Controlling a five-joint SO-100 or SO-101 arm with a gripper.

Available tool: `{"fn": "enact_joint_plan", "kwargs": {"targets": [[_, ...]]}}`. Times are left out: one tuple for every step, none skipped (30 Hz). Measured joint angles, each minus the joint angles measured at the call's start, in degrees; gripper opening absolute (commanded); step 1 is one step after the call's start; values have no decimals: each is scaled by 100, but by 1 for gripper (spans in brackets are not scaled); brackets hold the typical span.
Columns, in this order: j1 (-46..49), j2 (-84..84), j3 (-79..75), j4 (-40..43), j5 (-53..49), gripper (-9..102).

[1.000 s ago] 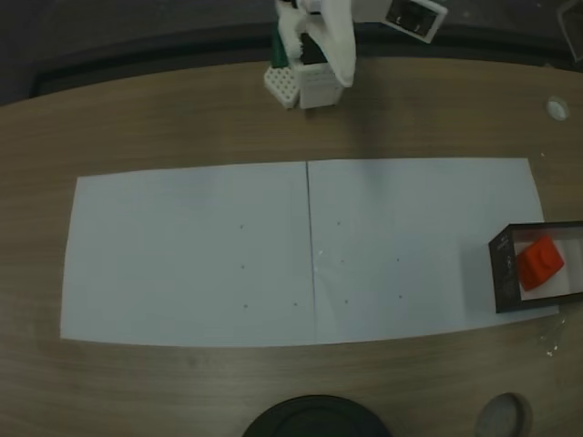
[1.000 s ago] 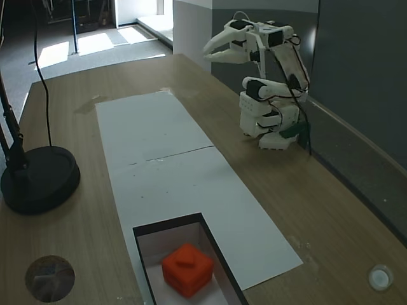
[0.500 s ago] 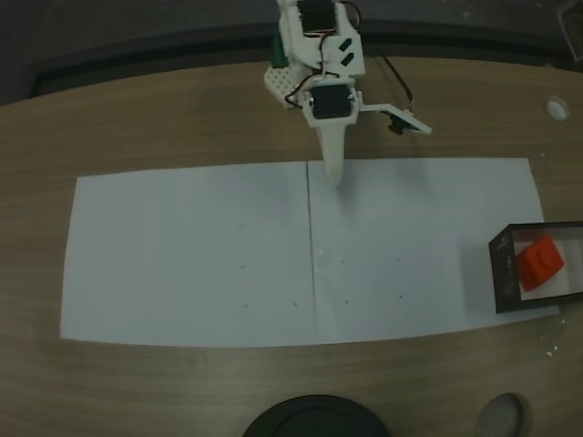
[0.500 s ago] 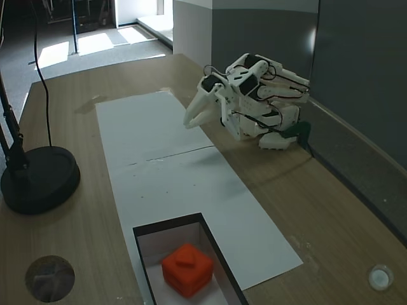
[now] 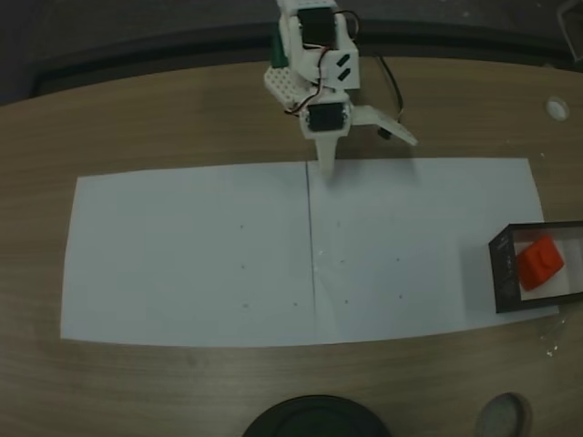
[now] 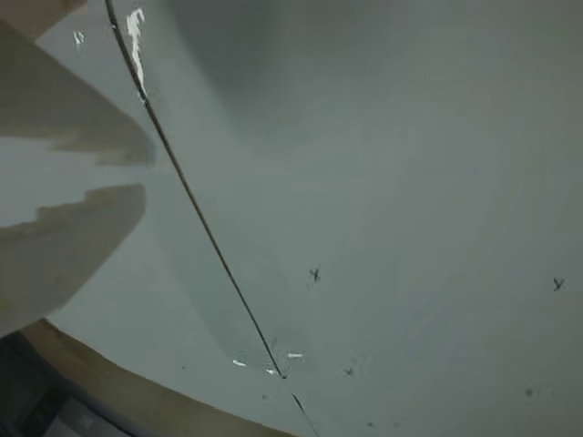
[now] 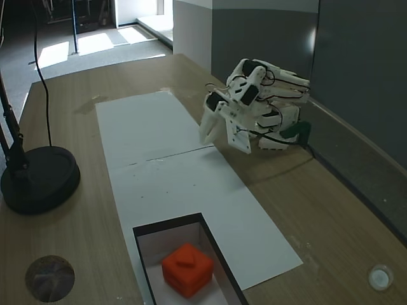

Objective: Grab a orange square and put it in the box.

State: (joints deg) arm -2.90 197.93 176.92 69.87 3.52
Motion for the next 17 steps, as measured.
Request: {"fn": "enact_joint_plan", "kwargs": {"targets": [[-18, 0, -79, 246, 0, 0], [-9, 0, -105, 281, 0, 0], [26, 0, -123, 299, 0, 0], [26, 0, -123, 316, 0, 0], [26, 0, -123, 316, 0, 0], [26, 0, -123, 316, 0, 0], [26, 0, -123, 316, 0, 0], [26, 0, -123, 316, 0, 0], [26, 0, -123, 316, 0, 0], [26, 0, -123, 316, 0, 0], [26, 0, -123, 316, 0, 0], [26, 0, -123, 316, 0, 0], [26, 0, -123, 316, 0, 0], [26, 0, -123, 316, 0, 0], [26, 0, -123, 316, 0, 0], [26, 0, -123, 316, 0, 0], [26, 0, -123, 316, 0, 0]]}}
